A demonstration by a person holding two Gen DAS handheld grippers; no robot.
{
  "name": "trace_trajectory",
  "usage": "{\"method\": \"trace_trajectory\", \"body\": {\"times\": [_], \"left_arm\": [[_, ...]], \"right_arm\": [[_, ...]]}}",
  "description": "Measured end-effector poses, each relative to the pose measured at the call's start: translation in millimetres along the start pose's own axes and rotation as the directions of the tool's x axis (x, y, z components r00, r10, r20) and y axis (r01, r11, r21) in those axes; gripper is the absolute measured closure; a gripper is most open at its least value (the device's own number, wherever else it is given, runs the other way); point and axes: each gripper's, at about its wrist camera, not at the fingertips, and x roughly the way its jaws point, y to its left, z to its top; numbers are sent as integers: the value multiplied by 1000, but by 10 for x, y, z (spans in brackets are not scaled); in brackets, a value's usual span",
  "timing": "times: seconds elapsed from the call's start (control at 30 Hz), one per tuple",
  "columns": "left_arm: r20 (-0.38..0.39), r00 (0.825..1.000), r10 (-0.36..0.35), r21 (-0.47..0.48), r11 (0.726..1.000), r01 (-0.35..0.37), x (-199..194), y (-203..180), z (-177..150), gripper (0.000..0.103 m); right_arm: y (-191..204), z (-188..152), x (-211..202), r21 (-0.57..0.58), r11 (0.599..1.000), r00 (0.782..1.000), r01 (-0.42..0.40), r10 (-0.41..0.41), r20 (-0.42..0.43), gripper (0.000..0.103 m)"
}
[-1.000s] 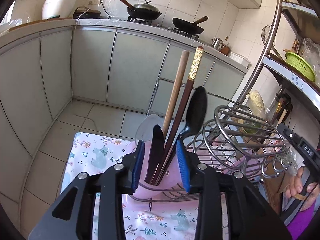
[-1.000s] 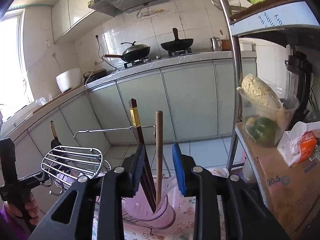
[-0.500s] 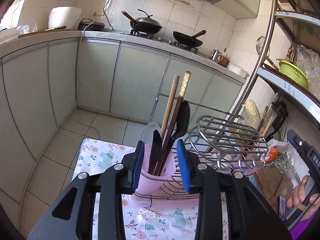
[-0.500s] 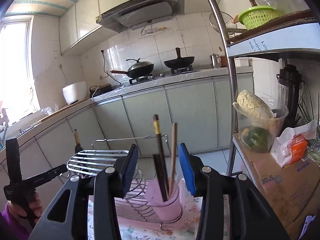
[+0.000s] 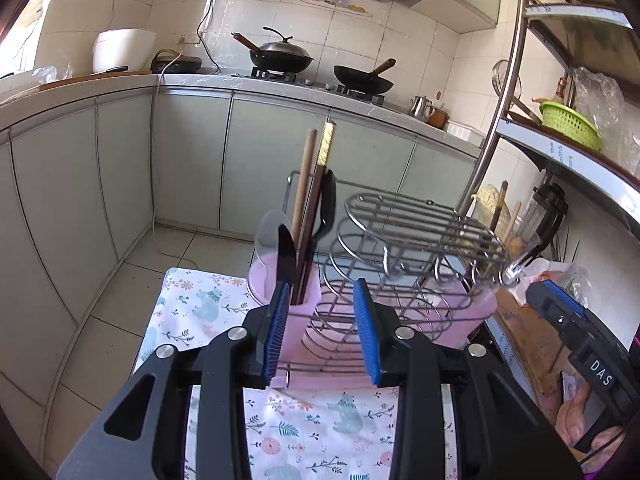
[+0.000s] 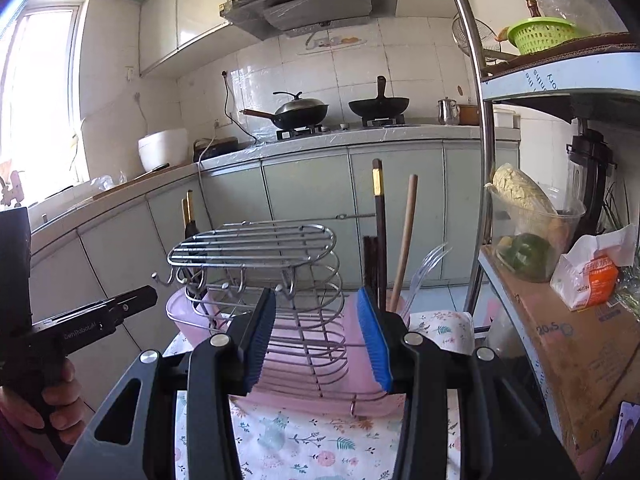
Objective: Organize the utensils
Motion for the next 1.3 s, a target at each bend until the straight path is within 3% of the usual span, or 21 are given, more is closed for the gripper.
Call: {"method": "trace_trajectory", "body": {"times": [0.47, 1.3], "left_arm": [[23, 1000, 20, 87, 996, -22, -71, -234, -181, 70], [58, 998, 30, 114, 993, -37, -300, -311, -228, 70]], "right_arm": [[168, -165, 39, -26, 999, 999, 21, -22, -45, 61], [301, -206, -66, -69, 998, 999, 11, -15, -49, 61]]}}
